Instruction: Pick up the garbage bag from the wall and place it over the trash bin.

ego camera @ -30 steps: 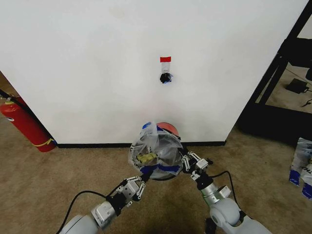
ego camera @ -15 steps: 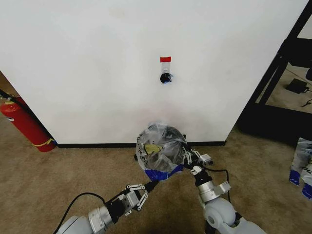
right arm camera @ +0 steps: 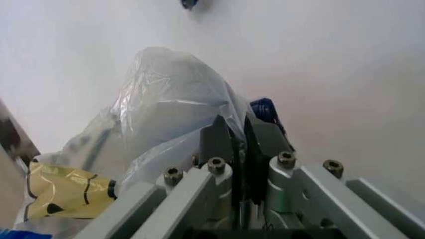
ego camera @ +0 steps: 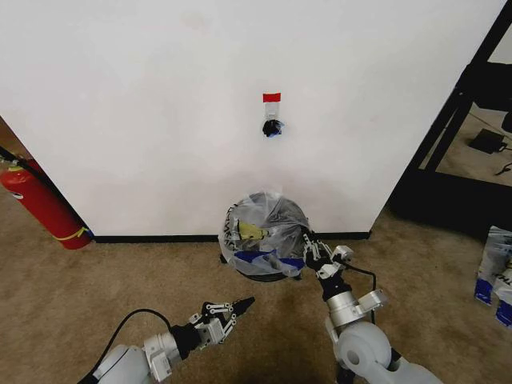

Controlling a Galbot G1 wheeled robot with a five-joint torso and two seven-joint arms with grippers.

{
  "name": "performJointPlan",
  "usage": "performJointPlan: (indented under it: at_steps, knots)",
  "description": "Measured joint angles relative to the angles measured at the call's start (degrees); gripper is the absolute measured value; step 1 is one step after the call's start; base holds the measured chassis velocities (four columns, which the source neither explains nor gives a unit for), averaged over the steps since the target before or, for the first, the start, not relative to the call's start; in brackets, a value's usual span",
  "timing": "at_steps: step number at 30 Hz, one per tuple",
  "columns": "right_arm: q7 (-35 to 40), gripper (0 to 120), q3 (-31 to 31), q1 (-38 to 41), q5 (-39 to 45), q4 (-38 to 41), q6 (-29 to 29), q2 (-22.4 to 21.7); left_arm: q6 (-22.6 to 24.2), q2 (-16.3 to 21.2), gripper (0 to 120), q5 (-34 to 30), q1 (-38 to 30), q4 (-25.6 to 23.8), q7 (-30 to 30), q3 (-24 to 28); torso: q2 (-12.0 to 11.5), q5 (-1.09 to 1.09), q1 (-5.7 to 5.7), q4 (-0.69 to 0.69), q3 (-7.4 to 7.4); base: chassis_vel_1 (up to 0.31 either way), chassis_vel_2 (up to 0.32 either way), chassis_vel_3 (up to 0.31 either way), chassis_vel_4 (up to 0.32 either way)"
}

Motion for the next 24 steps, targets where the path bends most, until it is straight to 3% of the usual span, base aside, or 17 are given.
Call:
performJointPlan:
  at_steps: [3,8,17,24]
  knots:
    - [-1.7,1,0.4,1.0,-5.8,-3.6,2.4,0.4,1.0,0.2,3,-0.7,0.0,-1.6,-1.7,0.3,0.0,0.00,0.00,0.00,0.00,0.000,0.000,0.000,0.000]
    - [-4.6,1,0.6,2.5,-16.6,-9.1,6.6,1.8,4.7,0.1,24,-1.5,-0.9,-4.2,-5.0,1.6,0.0,0.01,0.00,0.00,0.00,0.000,0.000,0.000,0.000]
    - [-6.1,1,0.1,3.2,-21.7,-10.7,8.1,2.7,8.4,0.1,52,-1.6,-2.1,-2.8,-4.7,2.7,0.0,0.00,0.00,0.00,0.00,0.000,0.000,0.000,0.000]
    - [-6.6,1,0.3,3.1,-23.2,-10.2,8.5,2.6,9.1,-0.3,83,-1.4,-3.2,-0.2,-4.5,3.3,0.0,0.00,0.00,0.00,0.00,0.000,0.000,0.000,0.000]
